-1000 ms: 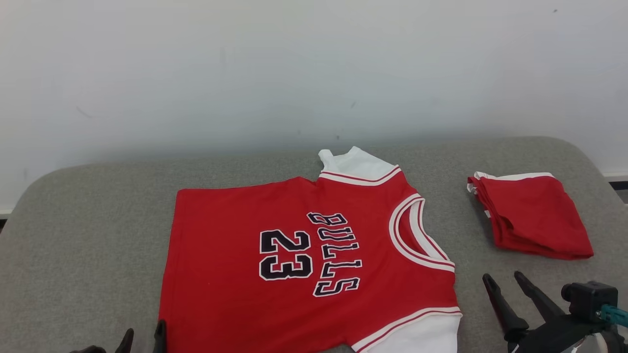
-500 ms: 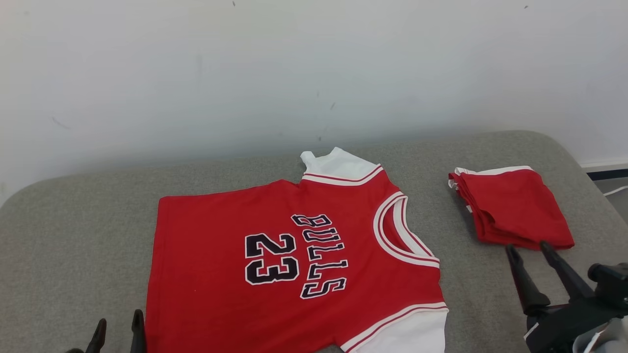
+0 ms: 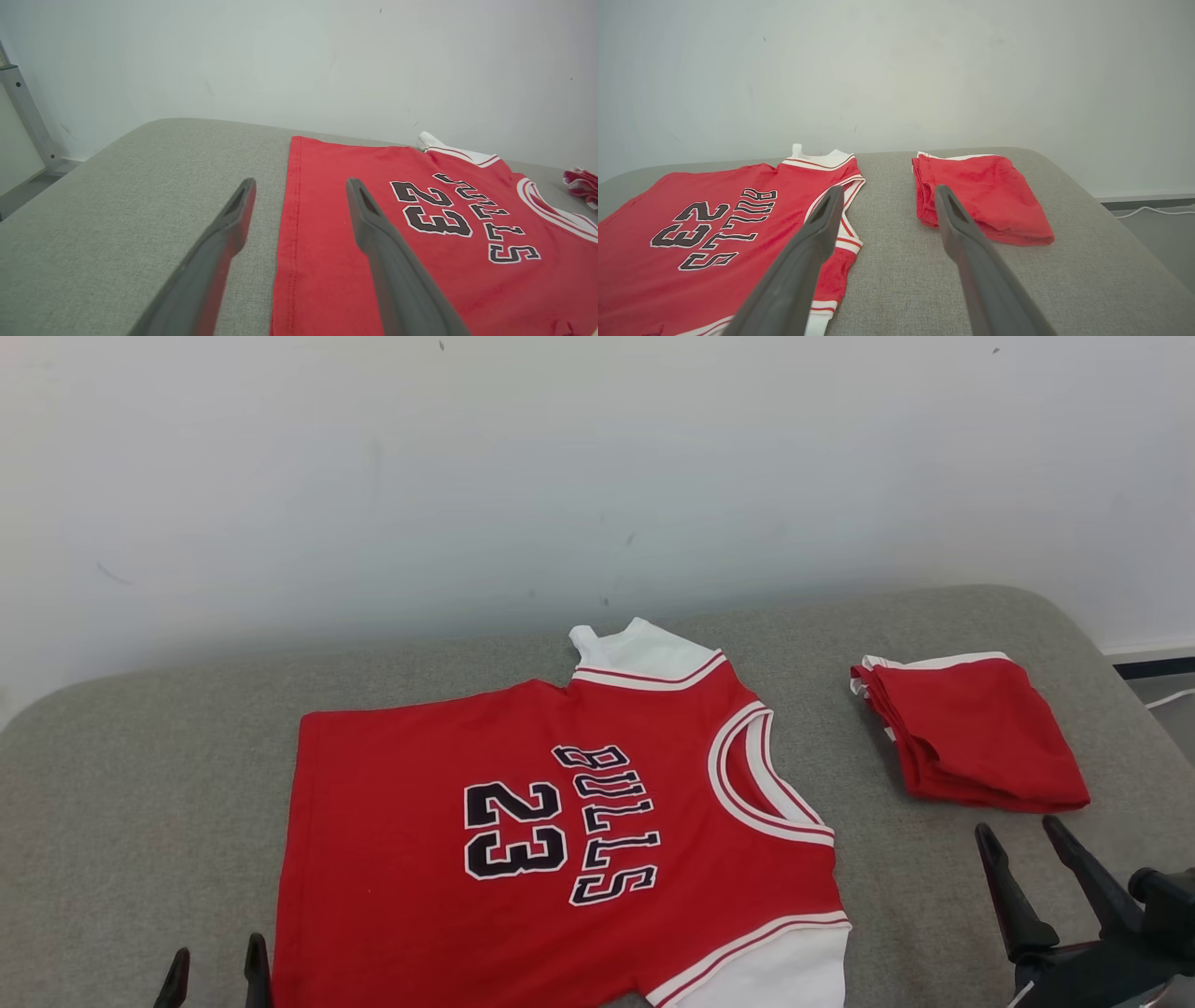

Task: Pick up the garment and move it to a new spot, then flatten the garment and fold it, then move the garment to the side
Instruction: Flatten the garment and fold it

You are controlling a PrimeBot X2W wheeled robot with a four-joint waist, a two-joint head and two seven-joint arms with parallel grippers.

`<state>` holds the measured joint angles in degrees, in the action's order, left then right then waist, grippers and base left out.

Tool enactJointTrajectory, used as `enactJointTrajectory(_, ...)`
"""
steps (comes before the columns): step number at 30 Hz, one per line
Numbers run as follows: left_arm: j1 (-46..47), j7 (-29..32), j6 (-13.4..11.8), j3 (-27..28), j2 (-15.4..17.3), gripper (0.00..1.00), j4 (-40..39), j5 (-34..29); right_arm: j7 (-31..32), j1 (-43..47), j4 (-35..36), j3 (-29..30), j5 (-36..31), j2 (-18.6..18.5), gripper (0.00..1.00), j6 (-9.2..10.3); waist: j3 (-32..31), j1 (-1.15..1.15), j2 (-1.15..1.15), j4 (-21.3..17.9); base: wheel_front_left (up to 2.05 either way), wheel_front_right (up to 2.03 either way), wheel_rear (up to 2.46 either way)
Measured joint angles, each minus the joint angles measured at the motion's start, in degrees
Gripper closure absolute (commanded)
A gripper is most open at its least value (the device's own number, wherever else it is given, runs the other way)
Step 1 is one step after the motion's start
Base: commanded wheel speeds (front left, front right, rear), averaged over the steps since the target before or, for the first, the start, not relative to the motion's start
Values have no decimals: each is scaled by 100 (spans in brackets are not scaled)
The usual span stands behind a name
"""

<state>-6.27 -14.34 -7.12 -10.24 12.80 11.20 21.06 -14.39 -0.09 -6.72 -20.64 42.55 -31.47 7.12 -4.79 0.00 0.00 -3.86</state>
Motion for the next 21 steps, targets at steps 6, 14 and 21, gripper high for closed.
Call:
enactJointTrajectory(6,-58,2,0,199,3,0,-152,-479,-9,28,118,154,-266,23,0,0,23,0,0,-25,0,0,0)
enactJointTrajectory(14,-63,129,1,266,-144,0,-396,-610,-9,212,130,280,-535,203,0,0,67,0,0,-42,0,0,0)
enactJointTrajectory(21,-64,225,0,263,-233,0,-580,-599,-9,214,141,382,-646,298,0,0,107,0,0,-48,0,0,0)
